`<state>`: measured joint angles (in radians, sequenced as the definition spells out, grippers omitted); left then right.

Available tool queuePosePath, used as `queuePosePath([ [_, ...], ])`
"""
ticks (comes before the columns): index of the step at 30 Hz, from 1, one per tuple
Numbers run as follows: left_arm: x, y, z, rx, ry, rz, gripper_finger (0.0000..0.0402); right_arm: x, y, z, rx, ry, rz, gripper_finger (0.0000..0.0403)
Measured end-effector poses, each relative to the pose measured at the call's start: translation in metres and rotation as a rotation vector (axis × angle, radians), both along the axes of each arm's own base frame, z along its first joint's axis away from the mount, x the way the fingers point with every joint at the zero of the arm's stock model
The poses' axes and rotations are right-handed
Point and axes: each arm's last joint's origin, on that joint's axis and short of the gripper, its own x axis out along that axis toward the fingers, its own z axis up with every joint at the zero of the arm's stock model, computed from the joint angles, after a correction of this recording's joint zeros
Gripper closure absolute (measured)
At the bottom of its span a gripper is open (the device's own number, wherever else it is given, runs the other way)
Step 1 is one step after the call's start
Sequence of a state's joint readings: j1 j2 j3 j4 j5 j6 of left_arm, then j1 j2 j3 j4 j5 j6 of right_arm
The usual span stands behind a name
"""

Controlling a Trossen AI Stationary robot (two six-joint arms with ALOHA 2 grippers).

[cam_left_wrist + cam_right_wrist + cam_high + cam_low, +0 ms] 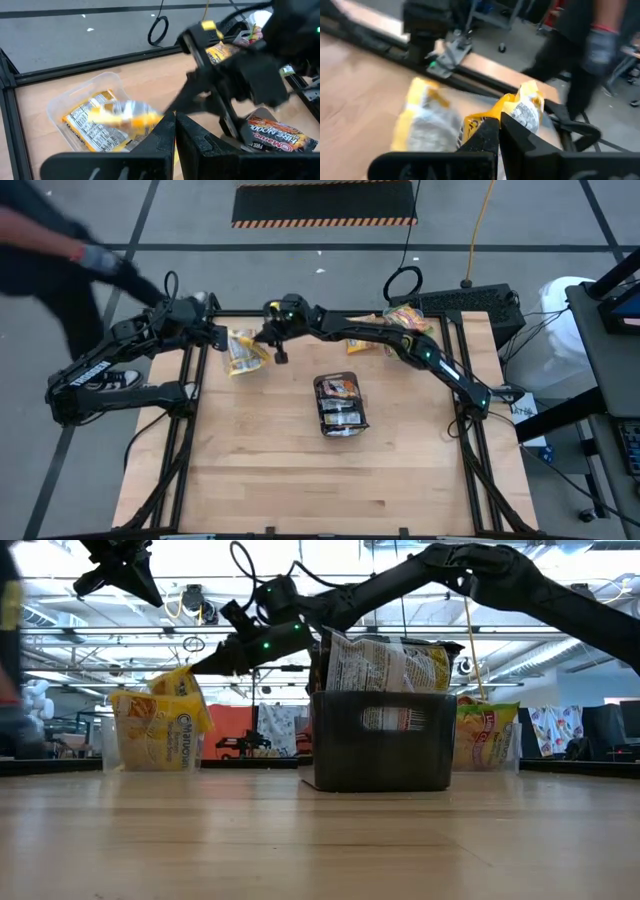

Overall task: Sort Maruchan noodles
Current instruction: Put the bottom yellow noodle pack into the left transparent bin

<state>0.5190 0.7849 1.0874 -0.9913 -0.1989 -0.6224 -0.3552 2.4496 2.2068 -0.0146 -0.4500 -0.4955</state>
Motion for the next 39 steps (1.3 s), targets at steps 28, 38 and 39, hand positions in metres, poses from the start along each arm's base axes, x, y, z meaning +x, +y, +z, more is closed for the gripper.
queuePosePath([
  [28,0.0,-0.001,0.0,0.006,0.01,-0.017,0.0385,0.005,0.04,0.027,-0.138,-0.111,0.21,0.0403],
  [38,0.0,-0.001,0.0,0.006,0.009,-0.017,0.0385,0.005,0.041,0.029,-0.125,-0.143,0.279,0.0403],
  [39,0.0,-0.001,0.0,0.006,0.009,-0.017,0.0385,0.006,0.041,0.028,-0.126,-0.143,0.277,0.0403],
])
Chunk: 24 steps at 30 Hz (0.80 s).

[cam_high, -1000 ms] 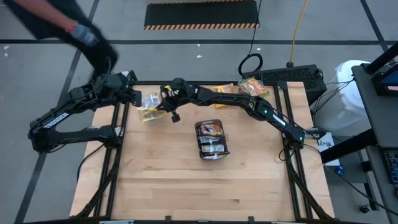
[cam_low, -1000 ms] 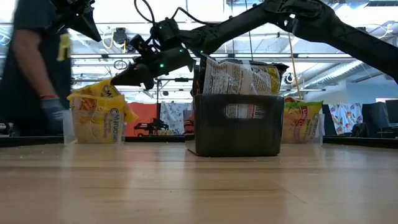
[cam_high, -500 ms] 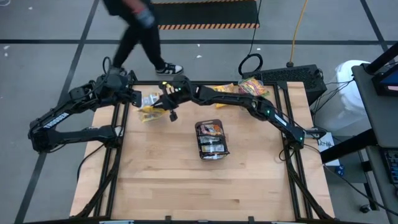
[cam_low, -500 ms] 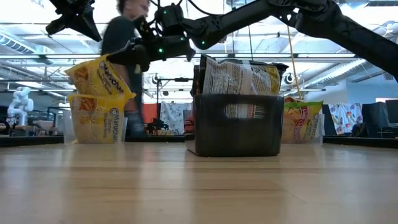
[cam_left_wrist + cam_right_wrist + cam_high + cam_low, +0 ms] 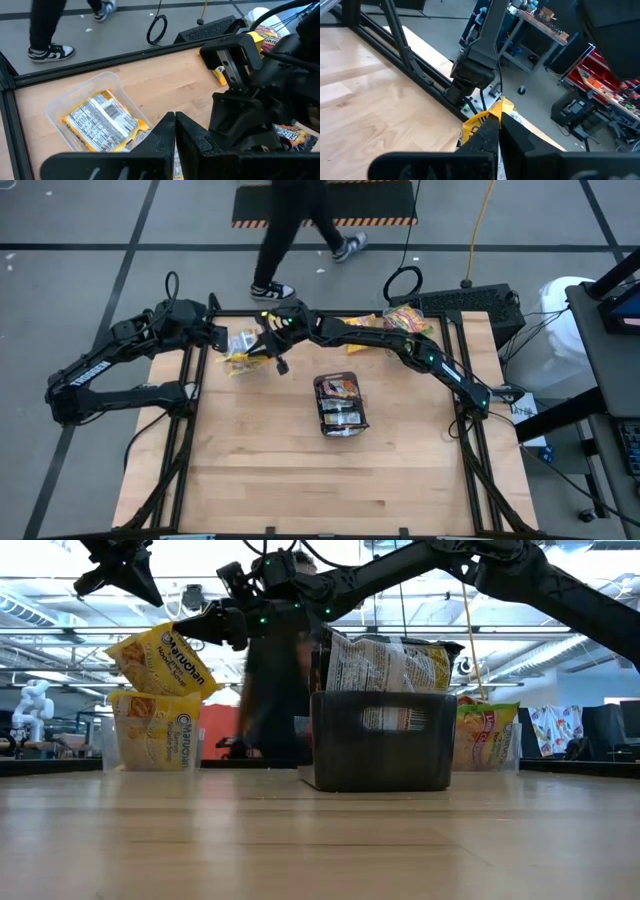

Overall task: Sort Maruchan noodles
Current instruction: Put the bottom yellow noodle pack into the left transparent bin

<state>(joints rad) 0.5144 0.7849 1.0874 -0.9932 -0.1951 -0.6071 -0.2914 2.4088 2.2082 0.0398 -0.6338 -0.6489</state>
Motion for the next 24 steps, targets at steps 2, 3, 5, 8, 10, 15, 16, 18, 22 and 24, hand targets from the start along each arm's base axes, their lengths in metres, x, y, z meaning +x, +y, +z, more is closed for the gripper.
queuePosePath([
  [2,0.0,0.0,0.0,-0.002,-0.002,0.003,0.0385,0.002,-0.002,-0.004,0.002,-0.011,-0.003,0.0403],
  [3,0.0,0.0,0.0,-0.002,-0.002,0.002,0.0385,0.002,-0.004,-0.006,0.011,-0.011,-0.007,0.0403],
  [5,0.0,0.0,0.0,-0.002,-0.003,0.003,0.0385,0.004,-0.008,-0.011,0.031,-0.022,-0.015,0.0403],
  [8,0.0,0.0,0.0,-0.005,-0.005,0.005,0.0385,0.005,-0.013,-0.014,0.046,-0.042,-0.027,0.0403],
  [10,0.0,0.0,0.0,-0.005,-0.006,0.006,0.0385,0.005,-0.016,-0.014,0.058,-0.059,-0.02,0.0403],
  [15,0.0,0.0,0.0,-0.013,-0.013,0.015,0.0385,0.007,-0.022,-0.024,0.088,-0.058,-0.026,0.0403],
  [16,0.0,0.0,0.0,-0.014,-0.014,0.016,0.0385,0.007,-0.022,-0.027,0.099,-0.052,-0.028,0.0403],
  [18,0.0,0.0,0.0,-0.016,-0.016,0.018,0.0385,0.008,-0.022,-0.032,0.119,-0.034,-0.022,0.0403],
  [22,0.0,0.0,0.0,-0.018,-0.018,0.016,0.0385,0.009,-0.022,-0.033,0.116,-0.054,-0.006,0.0403],
  [24,0.0,0.0,0.0,-0.018,-0.018,0.016,0.0385,0.009,-0.022,-0.033,0.113,-0.063,-0.003,0.0403],
])
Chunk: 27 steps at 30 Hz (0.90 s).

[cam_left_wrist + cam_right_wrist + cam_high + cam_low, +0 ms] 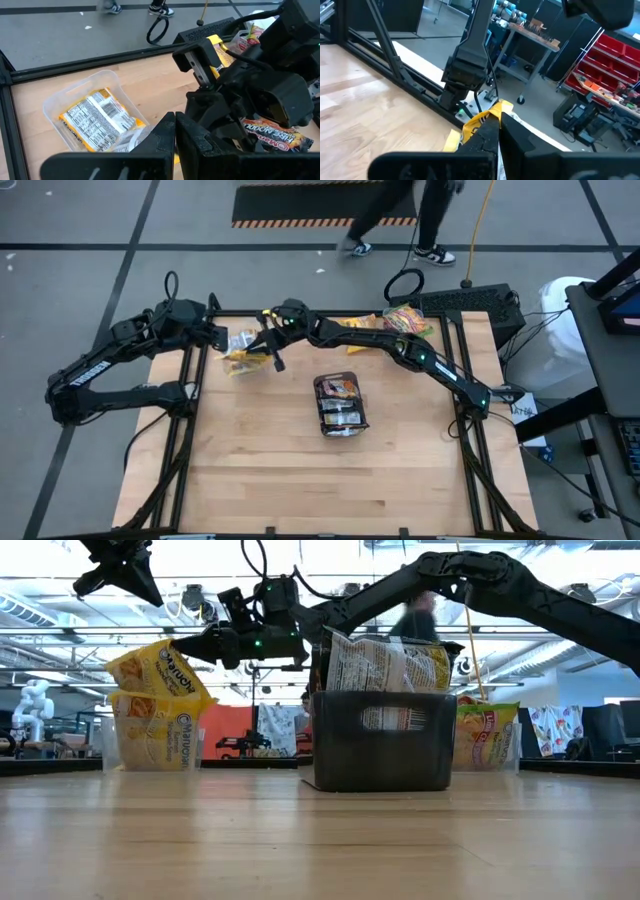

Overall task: Sort Maruchan noodles
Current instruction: Put the bottom yellow noodle pack into the left transparent bin

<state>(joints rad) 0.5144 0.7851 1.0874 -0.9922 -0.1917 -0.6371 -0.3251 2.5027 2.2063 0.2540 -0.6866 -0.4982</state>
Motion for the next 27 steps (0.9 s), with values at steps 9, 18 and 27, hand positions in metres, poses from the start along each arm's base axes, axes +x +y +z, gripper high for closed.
queuePosePath([
  [9,0.0,0.0,0.0,0.0,0.0,-0.001,0.0385,0.0,0.0,0.002,0.053,-0.001,-0.007,0.0403],
  [18,0.0,0.0,0.0,-0.002,-0.001,-0.003,0.0385,0.002,0.007,-0.004,0.095,0.074,-0.012,0.0403],
  [27,0.0,0.0,0.0,-0.002,-0.001,-0.004,0.0385,0.005,0.017,-0.011,0.069,0.086,-0.06,0.0392],
])
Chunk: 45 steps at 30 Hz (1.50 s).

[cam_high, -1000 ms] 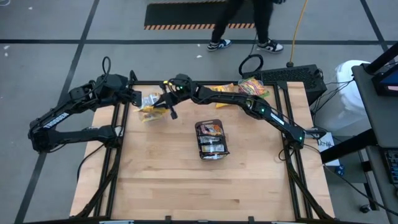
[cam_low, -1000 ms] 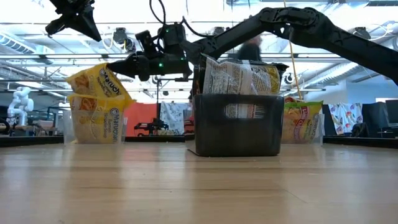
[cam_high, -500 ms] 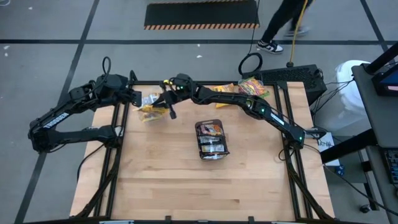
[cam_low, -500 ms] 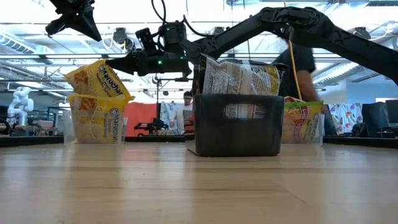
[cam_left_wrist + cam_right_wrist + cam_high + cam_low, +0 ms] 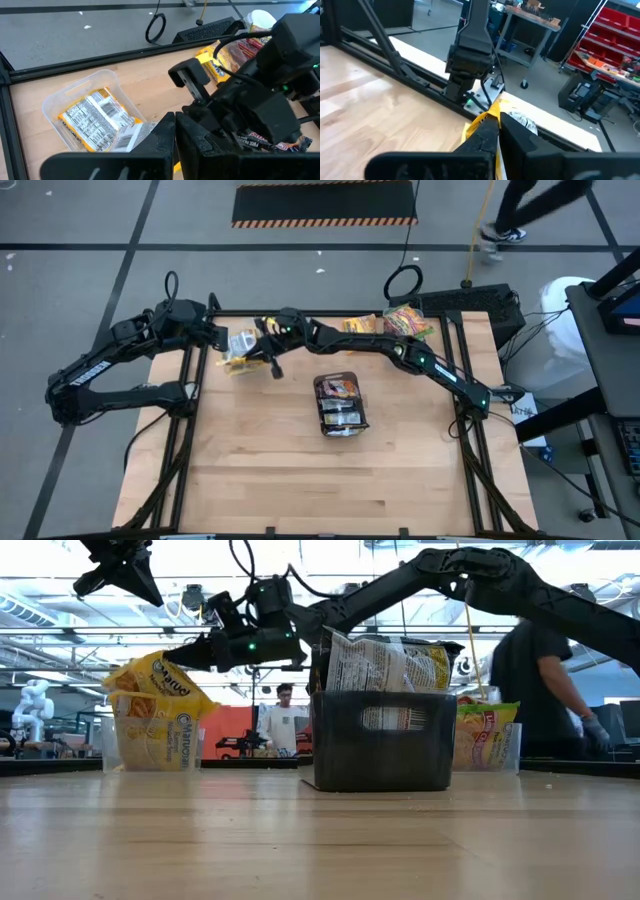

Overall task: Sort Maruchan noodles
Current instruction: Put the bottom yellow noodle pack into the left transparent bin, then put the yellow noodle pack into the left transparent bin

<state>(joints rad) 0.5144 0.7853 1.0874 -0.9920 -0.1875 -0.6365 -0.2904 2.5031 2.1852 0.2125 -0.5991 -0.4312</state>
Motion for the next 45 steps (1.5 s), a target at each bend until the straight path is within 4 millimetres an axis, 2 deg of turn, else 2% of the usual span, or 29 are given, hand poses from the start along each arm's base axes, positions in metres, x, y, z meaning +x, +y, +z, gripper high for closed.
queuePosePath([
  [7,0.0,0.0,0.0,0.0,0.0,0.0,0.0385,-0.002,0.003,-0.015,-0.001,0.042,0.001,0.0368],
  [16,0.0,0.0,0.0,0.001,0.0,0.0,0.0385,0.001,0.001,-0.003,-0.009,-0.067,-0.05,0.0358],
  [24,0.0,0.0,0.0,0.001,0.0,0.0,0.0385,0.0,0.001,0.002,0.008,-0.082,-0.055,0.0358],
  [27,0.0,0.0,0.0,0.0,0.0,0.0,0.0385,-0.003,0.0,0.015,0.041,-0.075,-0.106,0.0358],
  [32,0.0,0.0,0.0,0.005,0.006,-0.018,0.0385,-0.02,-0.007,0.055,0.058,-0.03,-0.188,0.0358],
  [39,0.0,0.0,0.0,0.039,0.038,-0.06,0.0385,-0.057,-0.011,0.108,0.054,0.111,-0.298,0.0358],
  [45,0.004,0.002,-0.001,0.055,0.057,-0.083,0.0385,-0.094,-0.007,0.15,-0.106,0.206,-0.451,0.0358],
])
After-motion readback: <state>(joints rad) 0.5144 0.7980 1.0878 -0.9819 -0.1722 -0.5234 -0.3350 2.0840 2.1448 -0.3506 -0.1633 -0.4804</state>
